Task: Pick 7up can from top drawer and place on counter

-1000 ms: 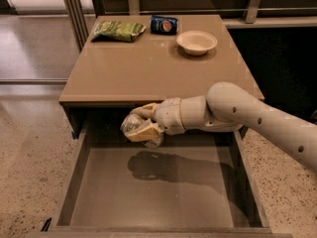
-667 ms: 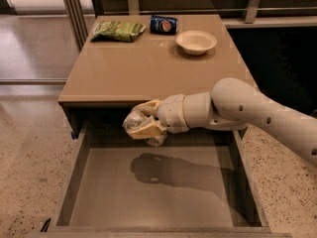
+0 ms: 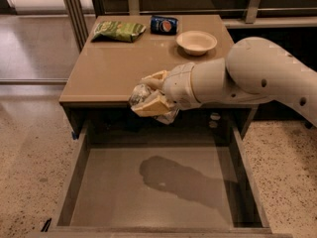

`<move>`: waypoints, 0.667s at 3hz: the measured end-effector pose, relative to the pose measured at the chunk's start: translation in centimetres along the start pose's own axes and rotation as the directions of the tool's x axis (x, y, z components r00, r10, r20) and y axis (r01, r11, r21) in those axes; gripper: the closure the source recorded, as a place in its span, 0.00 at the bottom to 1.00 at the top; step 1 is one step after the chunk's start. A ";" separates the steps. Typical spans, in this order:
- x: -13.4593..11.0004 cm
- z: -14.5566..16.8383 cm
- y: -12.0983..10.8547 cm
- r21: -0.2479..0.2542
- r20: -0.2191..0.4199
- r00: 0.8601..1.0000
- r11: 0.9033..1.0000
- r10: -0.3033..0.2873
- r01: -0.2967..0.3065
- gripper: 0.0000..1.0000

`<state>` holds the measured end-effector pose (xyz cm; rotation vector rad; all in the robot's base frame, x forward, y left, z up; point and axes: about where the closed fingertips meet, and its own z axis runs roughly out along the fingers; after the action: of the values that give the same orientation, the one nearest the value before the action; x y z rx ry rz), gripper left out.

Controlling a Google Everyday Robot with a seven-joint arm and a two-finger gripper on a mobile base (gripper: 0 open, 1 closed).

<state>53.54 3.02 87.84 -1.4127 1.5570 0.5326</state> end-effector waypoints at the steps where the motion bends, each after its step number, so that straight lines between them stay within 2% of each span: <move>1: -1.4 -2.2 -2.3 0.103 -0.032 0.998 0.993 -0.048 0.051 1.00; 2: -1.5 -2.2 -2.5 0.109 -0.032 0.998 0.993 -0.051 0.054 1.00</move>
Offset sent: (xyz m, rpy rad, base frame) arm 0.0082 -0.0116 0.0196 -0.0263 -0.0602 -0.0482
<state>54.93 1.44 90.80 -1.3789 1.5441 0.3911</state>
